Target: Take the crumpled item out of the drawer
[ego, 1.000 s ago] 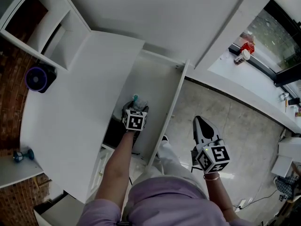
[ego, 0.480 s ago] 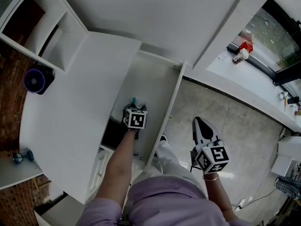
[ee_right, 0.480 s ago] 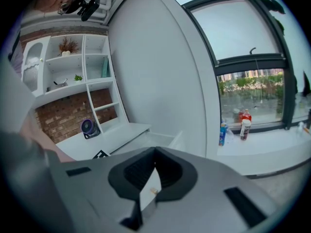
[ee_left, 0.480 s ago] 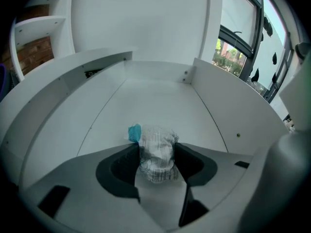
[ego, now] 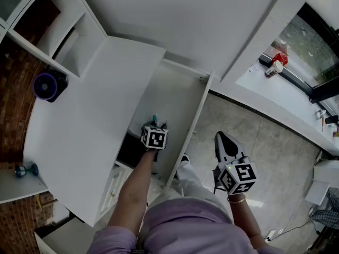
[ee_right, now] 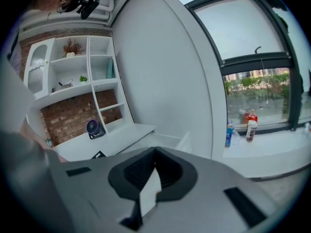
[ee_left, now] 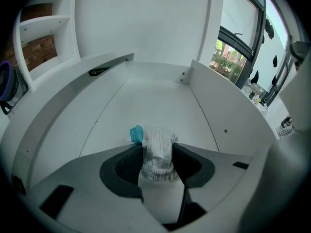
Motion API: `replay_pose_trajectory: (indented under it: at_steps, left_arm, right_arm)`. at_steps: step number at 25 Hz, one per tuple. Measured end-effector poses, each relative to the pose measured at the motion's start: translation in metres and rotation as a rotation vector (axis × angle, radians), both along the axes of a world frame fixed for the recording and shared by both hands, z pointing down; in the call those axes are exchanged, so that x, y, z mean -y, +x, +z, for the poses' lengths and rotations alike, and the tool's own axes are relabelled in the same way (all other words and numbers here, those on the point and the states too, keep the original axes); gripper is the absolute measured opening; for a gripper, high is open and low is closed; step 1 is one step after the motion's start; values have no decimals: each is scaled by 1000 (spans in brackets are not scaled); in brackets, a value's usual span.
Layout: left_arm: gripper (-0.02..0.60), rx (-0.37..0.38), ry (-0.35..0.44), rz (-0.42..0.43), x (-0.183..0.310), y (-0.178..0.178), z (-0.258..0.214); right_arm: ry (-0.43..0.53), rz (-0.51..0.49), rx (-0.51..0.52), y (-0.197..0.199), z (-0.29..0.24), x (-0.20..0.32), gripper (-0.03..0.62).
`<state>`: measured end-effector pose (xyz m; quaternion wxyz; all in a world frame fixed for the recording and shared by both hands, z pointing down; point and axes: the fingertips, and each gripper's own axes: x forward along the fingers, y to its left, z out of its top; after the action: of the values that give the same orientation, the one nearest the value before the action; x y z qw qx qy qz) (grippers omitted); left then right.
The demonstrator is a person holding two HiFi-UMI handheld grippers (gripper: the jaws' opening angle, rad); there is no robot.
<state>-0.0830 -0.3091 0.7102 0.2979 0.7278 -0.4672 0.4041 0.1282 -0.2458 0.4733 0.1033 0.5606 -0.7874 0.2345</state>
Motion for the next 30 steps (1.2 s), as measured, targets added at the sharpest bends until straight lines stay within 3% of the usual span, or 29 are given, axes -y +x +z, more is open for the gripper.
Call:
replay_pose_trajectory:
  at_steps: [12, 20, 30]
  left_arm:
    - [181, -123, 114, -74, -20, -8, -62]
    - [181, -144, 228, -72, -31, -16, -107]
    - [179, -240, 355, -92, -51, -18, -171]
  right_arm:
    - [21, -44, 18, -23, -7, -12, 5]
    - [33, -58, 35, -39, -11, -26, 3]
    - [67, -94, 30, -57, -23, -41, 4]
